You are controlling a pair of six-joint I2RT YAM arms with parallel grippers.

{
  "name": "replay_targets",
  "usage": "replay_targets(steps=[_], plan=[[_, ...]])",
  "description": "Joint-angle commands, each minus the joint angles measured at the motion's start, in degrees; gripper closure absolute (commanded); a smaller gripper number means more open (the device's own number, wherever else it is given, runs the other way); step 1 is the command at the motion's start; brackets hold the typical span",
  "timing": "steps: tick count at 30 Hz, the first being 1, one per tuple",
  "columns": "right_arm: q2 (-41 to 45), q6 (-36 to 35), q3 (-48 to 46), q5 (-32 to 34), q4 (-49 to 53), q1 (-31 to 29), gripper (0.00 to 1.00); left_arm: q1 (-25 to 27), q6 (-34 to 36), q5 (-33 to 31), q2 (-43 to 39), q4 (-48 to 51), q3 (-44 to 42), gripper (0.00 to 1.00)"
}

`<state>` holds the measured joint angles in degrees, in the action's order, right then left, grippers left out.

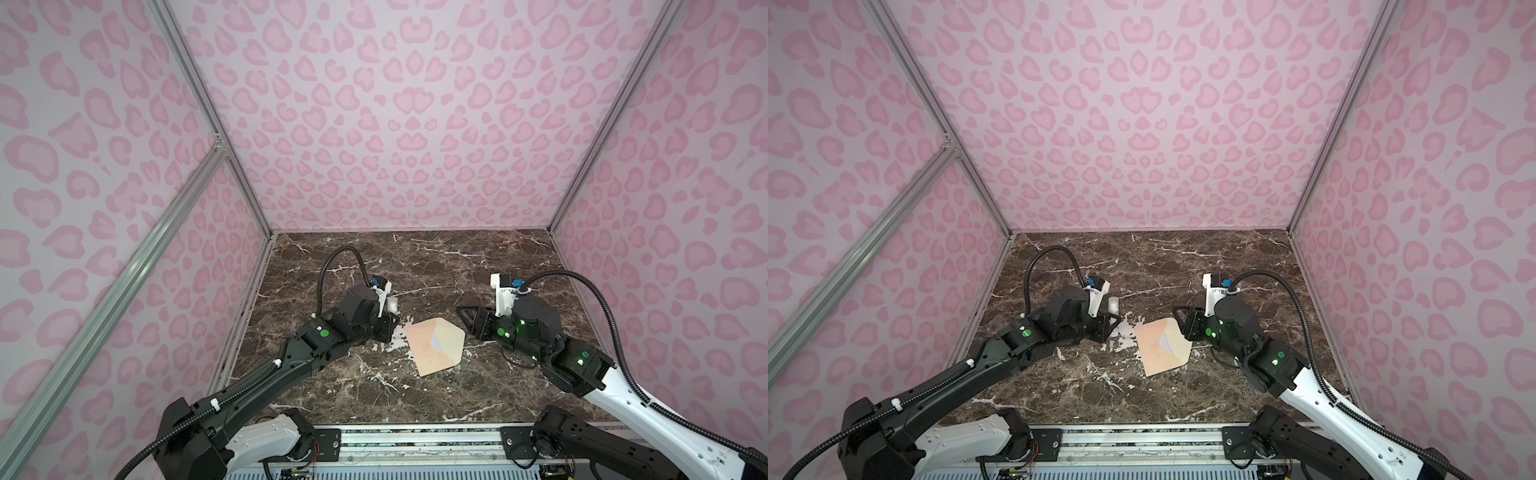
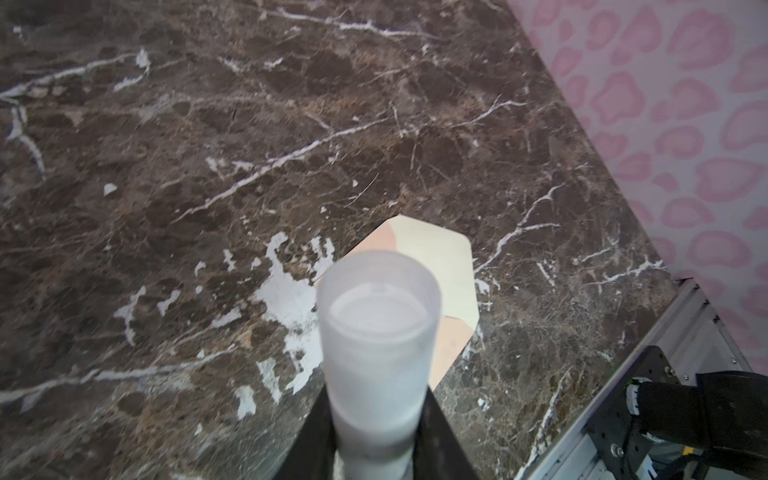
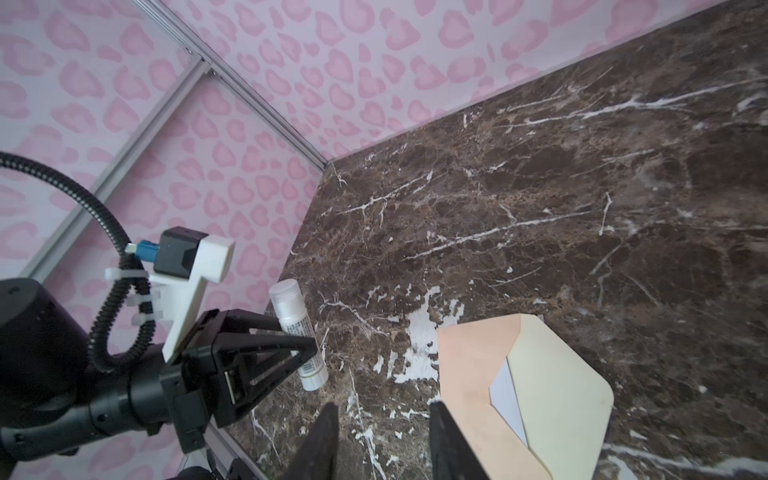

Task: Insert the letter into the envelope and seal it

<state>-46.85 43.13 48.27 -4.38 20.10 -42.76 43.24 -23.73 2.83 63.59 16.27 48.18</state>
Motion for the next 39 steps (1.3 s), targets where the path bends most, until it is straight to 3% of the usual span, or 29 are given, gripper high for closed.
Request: replay_targets(steps=[1, 5, 8, 15, 27, 39], plan=[[-0.51, -0.61, 1.99, -0.47, -2.7, 0.2, 0.6, 1.25, 3.49, 1.89, -1.83, -19.18, -4.31, 0.87], [-3.29, -0.71, 4.38, -2.61, -2.6, 0.14, 0.59, 2.62, 6.08, 3.62, -1.83, -30.58, -8.42, 0.86], [-5.54, -0.66, 5.34, -3.7, -3.18, -0.43, 0.58, 4.27, 8.01, 3.59, -0.82, -33.53, -8.91, 0.84], [-14.19, -5.55, 12.96, -2.93, 3.03, -4.33, 0.53, 6.39, 9.61, 5.31, 3.93, -30.99, -5.77, 0.82], [-20.4, -8.67, 17.29, -0.36, 7.24, -5.49, 0.45, 7.13, 10.17, 8.66, 6.08, -27.52, -2.93, 0.82], [-22.29, -9.89, 18.48, 2.27, 7.47, -5.91, 0.63, 7.47, 10.01, 10.21, 6.63, -25.33, -2.49, 0.82]])
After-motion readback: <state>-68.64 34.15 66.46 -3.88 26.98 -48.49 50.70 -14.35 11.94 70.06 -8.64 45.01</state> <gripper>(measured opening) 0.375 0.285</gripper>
